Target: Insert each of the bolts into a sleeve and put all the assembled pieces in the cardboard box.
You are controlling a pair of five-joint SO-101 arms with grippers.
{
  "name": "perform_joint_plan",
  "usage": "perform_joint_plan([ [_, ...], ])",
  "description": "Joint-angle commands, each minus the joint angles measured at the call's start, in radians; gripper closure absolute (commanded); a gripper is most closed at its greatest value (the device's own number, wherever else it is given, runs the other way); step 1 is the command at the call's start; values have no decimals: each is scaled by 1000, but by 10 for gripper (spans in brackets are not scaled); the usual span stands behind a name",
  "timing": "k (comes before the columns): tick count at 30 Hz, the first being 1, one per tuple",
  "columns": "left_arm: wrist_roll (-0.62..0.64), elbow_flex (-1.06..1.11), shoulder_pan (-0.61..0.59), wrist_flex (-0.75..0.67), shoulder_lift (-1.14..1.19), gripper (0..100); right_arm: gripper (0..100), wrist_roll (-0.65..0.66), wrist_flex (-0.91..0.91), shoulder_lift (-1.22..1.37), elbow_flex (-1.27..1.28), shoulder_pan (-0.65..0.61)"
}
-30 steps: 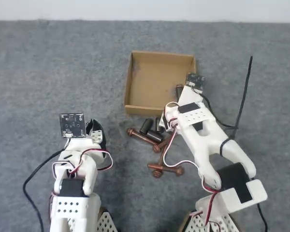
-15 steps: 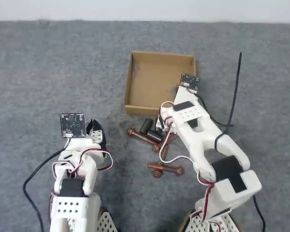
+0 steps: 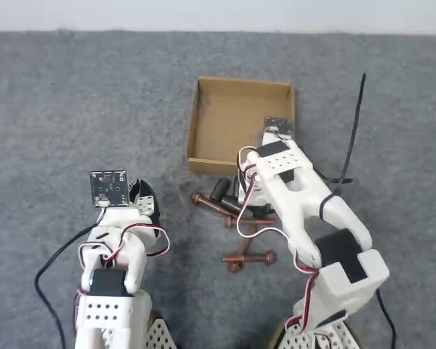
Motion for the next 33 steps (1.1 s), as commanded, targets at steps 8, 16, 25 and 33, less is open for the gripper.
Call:
perform_joint_plan([
  [8,-12,-15,2,8,-17,988,991,127,77,-352,107,136],
  [16,-12,-15,0,8,-17,988,991,212,-12,-572,385,217],
  [25,2,-51,95,104,-17,988,989,350,-206,-613,557,374],
  [33,97,-185,135,229,9,988,989,356,-280,-544,568,331],
])
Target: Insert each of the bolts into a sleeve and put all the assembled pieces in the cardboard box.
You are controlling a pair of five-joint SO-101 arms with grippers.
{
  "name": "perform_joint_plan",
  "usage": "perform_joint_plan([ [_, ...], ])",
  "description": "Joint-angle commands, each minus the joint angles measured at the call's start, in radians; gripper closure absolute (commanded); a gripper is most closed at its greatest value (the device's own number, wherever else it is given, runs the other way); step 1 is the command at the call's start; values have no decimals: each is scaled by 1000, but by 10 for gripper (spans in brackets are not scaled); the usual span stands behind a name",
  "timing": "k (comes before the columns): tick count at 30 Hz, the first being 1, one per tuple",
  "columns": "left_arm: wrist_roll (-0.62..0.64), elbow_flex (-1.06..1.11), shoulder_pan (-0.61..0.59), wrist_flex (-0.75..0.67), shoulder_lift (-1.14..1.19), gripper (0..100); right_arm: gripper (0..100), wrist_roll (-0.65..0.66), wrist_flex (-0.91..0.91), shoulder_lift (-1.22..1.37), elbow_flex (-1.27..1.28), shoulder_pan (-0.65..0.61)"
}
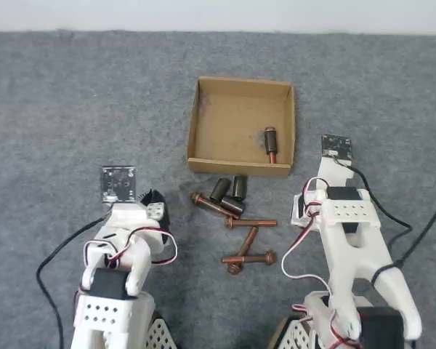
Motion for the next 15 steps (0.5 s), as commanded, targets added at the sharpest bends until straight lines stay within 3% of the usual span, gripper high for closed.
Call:
perform_joint_plan([
  [1,20,-117,46,28,37,988,989,20,-21,2,-9,-21],
  [8,28,-341,66,32,411,988,989,20,-21,5,-9,-21],
  [15,195,-519,155,34,750,988,989,21,-35,7,-9,-21],
])
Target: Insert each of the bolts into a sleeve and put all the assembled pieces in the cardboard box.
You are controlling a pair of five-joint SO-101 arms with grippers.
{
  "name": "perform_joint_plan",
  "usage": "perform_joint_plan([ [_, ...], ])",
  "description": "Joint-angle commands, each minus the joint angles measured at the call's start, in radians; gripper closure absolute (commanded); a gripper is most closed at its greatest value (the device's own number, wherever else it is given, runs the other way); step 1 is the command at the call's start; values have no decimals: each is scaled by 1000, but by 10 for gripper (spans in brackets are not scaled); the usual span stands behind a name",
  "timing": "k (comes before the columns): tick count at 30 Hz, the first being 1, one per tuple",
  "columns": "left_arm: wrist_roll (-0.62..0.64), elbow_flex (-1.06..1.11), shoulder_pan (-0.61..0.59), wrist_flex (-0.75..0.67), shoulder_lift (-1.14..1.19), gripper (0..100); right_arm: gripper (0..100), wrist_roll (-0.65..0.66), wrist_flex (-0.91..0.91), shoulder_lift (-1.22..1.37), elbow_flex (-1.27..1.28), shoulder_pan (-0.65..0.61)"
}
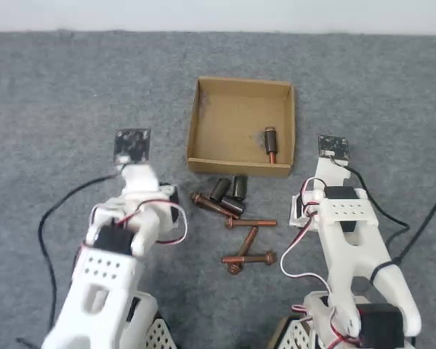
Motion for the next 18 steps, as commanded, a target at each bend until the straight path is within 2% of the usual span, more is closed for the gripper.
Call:
perform_joint_plan([
  [1,163,-145,97,6,204,988,989,15,-33,-2,-9,-8],
  [4,290,-213,166,8,310,987,989,15,-38,-2,-9,-8],
  [8,400,-277,190,5,423,987,989,15,-35,-2,-9,-8],
  [18,460,-427,192,2,756,987,989,17,-35,-2,-9,-8],
])
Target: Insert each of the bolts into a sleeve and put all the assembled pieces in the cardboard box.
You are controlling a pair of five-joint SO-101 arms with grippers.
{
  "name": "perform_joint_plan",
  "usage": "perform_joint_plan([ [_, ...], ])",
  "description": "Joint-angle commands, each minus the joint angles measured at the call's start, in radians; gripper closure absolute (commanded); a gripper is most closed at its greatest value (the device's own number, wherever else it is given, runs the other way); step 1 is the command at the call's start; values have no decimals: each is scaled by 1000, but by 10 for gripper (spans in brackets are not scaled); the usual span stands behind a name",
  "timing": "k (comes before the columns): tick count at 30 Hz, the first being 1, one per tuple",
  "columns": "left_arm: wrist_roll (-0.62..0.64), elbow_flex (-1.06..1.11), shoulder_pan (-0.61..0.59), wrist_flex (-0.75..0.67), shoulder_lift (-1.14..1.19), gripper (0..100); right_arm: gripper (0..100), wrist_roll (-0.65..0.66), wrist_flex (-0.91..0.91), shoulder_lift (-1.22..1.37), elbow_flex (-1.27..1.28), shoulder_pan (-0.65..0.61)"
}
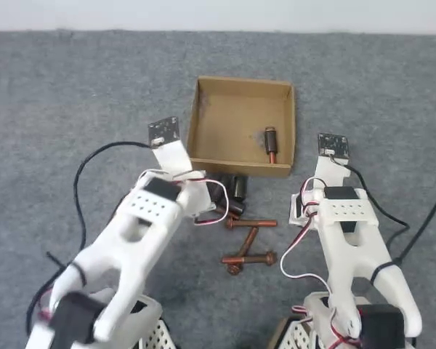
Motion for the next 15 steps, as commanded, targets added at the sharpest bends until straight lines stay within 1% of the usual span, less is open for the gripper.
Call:
perform_joint_plan([
  [1,26,-113,5,0,133,987,989,14,-10,-2,-9,-7],
  [6,26,-136,0,-66,239,983,989,14,-8,-2,-9,-7],
  [8,26,-136,-2,-75,239,945,989,14,-8,-2,-9,-7],
  [11,32,-127,-2,-71,206,858,989,14,-8,-2,-9,-7],
  [13,77,-125,2,-37,172,819,989,14,-8,-2,-9,-7],
  [15,100,-122,3,-18,135,803,989,14,-10,-2,-9,-7],
])
